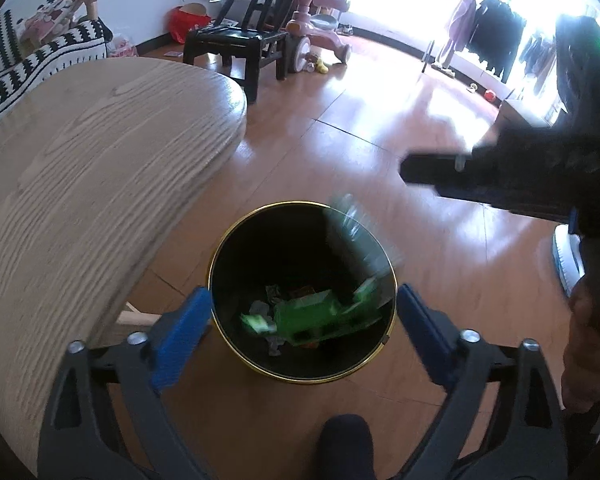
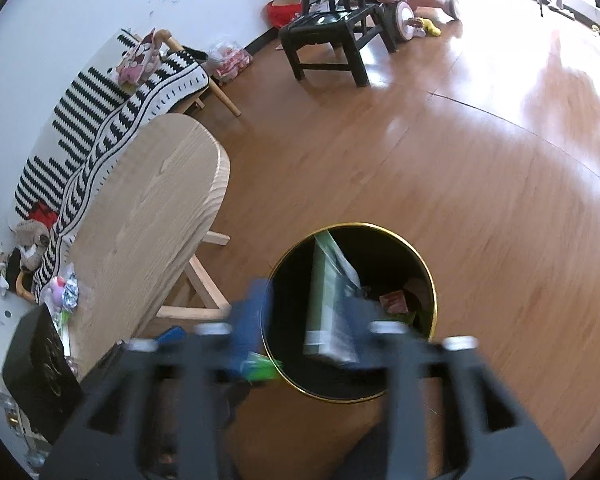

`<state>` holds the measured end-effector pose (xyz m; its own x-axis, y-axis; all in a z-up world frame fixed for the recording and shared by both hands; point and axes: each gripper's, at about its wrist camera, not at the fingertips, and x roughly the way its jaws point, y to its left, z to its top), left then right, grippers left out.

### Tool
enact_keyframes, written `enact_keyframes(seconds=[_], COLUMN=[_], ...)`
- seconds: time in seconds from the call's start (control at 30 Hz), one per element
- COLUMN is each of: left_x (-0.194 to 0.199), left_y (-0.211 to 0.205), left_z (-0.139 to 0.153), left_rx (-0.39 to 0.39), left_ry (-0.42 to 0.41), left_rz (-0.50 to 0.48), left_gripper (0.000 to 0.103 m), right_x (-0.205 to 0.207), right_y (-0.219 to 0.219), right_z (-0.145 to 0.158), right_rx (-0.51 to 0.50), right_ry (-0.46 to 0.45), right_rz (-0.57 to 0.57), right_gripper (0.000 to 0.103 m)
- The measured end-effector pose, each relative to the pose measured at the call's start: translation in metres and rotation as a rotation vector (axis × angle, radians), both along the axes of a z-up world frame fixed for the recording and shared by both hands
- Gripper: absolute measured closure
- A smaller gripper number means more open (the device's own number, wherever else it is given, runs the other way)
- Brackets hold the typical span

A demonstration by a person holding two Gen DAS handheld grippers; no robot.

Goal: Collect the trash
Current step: 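Move both tools back over the table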

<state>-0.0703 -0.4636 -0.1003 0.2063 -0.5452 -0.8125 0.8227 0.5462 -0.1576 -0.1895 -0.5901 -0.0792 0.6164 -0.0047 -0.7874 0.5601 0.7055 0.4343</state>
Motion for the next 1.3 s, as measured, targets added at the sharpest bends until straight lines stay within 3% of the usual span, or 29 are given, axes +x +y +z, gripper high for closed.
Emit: enact_keyframes(seconds=[0.37, 0.6, 0.8, 0.93, 1.13, 1.3], left_x=[0.005, 0.010, 0.033, 0.059, 0.086, 0.096], left_y=[0.011, 0.059, 0.138, 0.214, 0.320, 0.404], left_z=[0.016, 0.049, 0.082, 0.097, 0.105, 0.100], left_rx=[-0.032, -0.063, -0.067, -0.062, -0.022, -0.013], left_ry=[0.007, -0.038, -0.105, -0.116, -0.165, -0.154], left_rz=[0.033, 0.072, 0.180, 0.314, 0.510, 0.631], left_gripper=[0.008, 0.007, 0.007, 0.007, 0.007, 0.007], right_x=[-0.003, 0.016, 0.061, 0.099, 0.152, 0.190], right_y=[-0.002, 0.026, 0.090, 0.148, 0.245, 0.313], right_z=[0.009, 0.030, 0.057, 0.072, 0.086, 0.084], right_rx=[-0.007, -0.045, -0.093, -0.104, -0.109, -0.107], right_ry=[-0.031, -0.050, -0.087, -0.110, -0.128, -0.119], right_rz=[-0.027, 0.017, 0.146, 0.261, 0.439, 0.553], right_gripper=[0.029, 0.023, 0.019, 0.018, 0.018, 0.018])
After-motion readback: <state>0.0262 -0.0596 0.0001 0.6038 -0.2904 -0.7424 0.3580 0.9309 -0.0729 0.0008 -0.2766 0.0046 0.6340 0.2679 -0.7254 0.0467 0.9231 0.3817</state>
